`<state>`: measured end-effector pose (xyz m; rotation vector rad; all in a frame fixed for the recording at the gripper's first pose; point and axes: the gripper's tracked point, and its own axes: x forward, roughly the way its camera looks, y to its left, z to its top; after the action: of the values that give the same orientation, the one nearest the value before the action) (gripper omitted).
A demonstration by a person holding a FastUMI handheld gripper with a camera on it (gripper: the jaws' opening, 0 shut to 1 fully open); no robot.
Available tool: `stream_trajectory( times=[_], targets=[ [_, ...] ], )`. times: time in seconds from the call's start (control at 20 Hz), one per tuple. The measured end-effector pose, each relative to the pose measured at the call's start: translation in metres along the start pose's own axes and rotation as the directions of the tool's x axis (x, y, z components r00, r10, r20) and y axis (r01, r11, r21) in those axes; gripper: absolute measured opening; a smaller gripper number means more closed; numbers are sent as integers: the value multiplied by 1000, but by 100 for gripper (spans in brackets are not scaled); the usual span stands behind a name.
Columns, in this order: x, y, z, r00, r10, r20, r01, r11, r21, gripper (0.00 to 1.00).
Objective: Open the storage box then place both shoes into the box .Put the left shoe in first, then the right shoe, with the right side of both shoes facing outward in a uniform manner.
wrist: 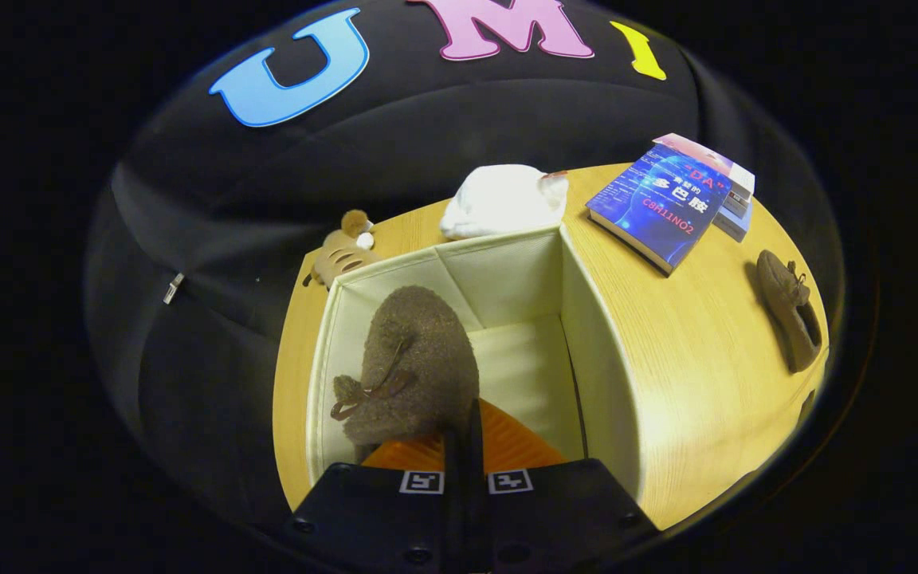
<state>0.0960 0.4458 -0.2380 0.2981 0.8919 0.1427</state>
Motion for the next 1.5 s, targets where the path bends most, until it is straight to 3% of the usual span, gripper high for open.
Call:
stream_trajectory(
  times=[0.15, 0.3, 0.45, 0.55, 0.65, 0.7, 0.85, 1.05, 1.35, 1.5],
  targets=[
    [22, 5, -6, 1000, -4, -26, 5, 999, 33, 8],
    [31, 9, -17, 998, -4, -67, 6, 1000, 26, 19],
    [25, 6, -21, 997, 2, -76, -3, 1000, -10, 42],
    [15, 1, -20, 998, 11, -58, -14, 998, -63, 64],
    [4, 12, -19, 995, 91, -39, -94, 992, -81, 95],
    [-14, 18, -15, 994, 111, -22, -113, 990, -89, 100],
    [-41, 21, 3, 985, 171, 22, -167, 979, -116, 99],
    [-87, -11, 49, 968, 206, 144, -178, 967, -181, 99],
    [-132, -127, 117, 942, 155, 298, -64, 954, -293, 98],
    [-143, -198, 132, 942, 121, 314, -20, 952, -307, 98]
  ],
)
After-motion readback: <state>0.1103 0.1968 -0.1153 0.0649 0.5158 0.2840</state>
